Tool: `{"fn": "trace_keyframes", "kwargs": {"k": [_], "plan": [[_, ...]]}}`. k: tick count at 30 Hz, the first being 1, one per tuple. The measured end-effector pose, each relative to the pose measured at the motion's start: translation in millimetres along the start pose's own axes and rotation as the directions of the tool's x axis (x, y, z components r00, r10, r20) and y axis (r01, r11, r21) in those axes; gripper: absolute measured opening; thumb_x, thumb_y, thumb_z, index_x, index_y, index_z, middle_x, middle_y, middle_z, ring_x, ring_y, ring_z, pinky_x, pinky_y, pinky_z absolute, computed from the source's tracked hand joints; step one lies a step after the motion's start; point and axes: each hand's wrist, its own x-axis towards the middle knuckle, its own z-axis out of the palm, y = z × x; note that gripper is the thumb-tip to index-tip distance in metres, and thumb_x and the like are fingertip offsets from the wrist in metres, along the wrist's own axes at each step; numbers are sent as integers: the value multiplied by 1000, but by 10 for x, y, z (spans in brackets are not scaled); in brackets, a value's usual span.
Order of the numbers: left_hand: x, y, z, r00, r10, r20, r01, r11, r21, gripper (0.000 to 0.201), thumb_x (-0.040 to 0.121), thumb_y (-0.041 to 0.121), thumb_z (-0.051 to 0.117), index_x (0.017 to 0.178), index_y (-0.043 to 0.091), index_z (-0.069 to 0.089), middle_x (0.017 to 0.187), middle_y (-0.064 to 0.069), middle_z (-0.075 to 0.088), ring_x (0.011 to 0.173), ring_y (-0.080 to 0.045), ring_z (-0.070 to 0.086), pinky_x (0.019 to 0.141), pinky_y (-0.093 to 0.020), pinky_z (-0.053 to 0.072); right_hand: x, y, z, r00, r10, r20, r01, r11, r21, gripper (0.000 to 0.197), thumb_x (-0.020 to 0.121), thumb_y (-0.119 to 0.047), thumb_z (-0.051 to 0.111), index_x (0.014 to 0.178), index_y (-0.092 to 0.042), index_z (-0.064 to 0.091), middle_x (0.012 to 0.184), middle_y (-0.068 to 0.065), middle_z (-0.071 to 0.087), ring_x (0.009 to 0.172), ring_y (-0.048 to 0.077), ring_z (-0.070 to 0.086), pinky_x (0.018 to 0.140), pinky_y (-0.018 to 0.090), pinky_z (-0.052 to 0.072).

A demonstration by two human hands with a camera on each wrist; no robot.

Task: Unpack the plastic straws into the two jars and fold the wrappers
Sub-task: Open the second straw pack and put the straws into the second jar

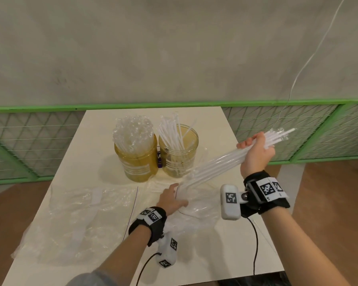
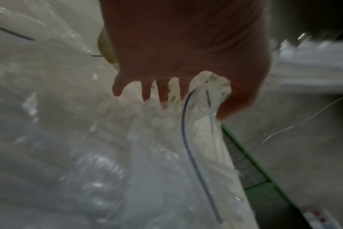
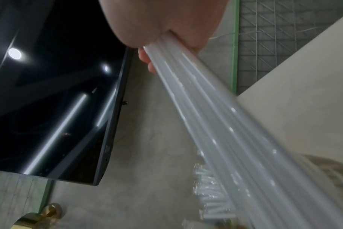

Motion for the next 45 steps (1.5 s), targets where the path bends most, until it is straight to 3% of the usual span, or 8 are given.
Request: {"fn": "trace_keyframes", "kwargs": {"k": [3, 10, 21, 25, 30, 37, 42, 45], "plan": [[-117, 119, -172, 982, 129, -140, -136, 990, -36, 60, 79, 17, 60, 135, 17, 41, 132, -9, 44, 125, -23, 41, 107, -37, 34, -99, 79, 25, 999, 50, 12, -50, 999, 4, 27, 92, -5, 45, 66, -13, 45, 43, -4, 42, 39, 13, 39, 45, 26, 38], [-322, 294, -315, 938, 346, 27, -345, 938, -24, 63, 81, -2, 58, 138, 15, 38, 135, -1, 44, 123, -11, 40, 100, -21, 31, -201, 31, 135, 994, 52, 91, -50, 998, -29, 27, 92, -3, 43, 67, -12, 44, 43, -5, 42, 38, 12, 37, 43, 24, 36], [-177, 202, -32, 968, 249, -40, -253, 956, -148, 59, 79, 9, 70, 133, 14, 47, 123, 0, 58, 116, -15, 55, 95, -23, 45, -323, -34, 221, 986, 18, 168, -8, 998, -58, 27, 91, -3, 45, 65, -9, 44, 40, -3, 41, 35, 14, 35, 44, 23, 35], [-175, 290, 53, 960, 247, -131, -246, 969, 27, 35, 87, 11, 62, 120, 0, 57, 112, -1, 58, 100, -15, 54, 78, -13, 37, -284, -43, 147, 985, -6, 172, 20, 997, -79, 26, 92, -4, 44, 67, -10, 45, 40, -4, 42, 36, 13, 37, 43, 22, 36], [-75, 132, 12, 945, 294, -140, -274, 951, 144, 19, 86, 15, 63, 103, 10, 58, 93, -6, 63, 91, -19, 56, 87, -29, 44, -13, -354, 104, 996, -92, 19, 92, 996, 23, 19, 92, -4, 47, 74, -11, 44, 48, -4, 44, 39, 13, 40, 43, 25, 38], [32, 275, 161, 973, 225, -43, -169, 832, 529, 41, 98, 25, 39, 134, 5, 37, 137, -16, 35, 126, -30, 33, 105, -40, 35, 20, -266, 39, 998, -61, -20, 62, 996, 66, 18, 93, -7, 47, 76, -11, 45, 49, -4, 45, 41, 13, 41, 46, 26, 39], [43, 323, -52, 968, 99, -230, -120, 990, -79, 39, 90, -2, 41, 130, 2, 41, 132, -15, 47, 123, -30, 45, 107, -37, 37, -155, -61, 54, 999, -28, -16, 28, 999, 45, 23, 93, -5, 47, 70, -11, 46, 44, -4, 44, 39, 13, 41, 45, 25, 41], [-42, 264, -291, 960, -120, -255, -52, 813, -580, 34, 89, -4, 36, 112, 7, 59, 110, -13, 62, 107, -28, 57, 97, -38, 45, -153, -102, 153, 1000, 0, 2, 0, 994, 111, 23, 91, -2, 46, 70, -10, 45, 41, -4, 42, 37, 14, 38, 44, 24, 39]]}}
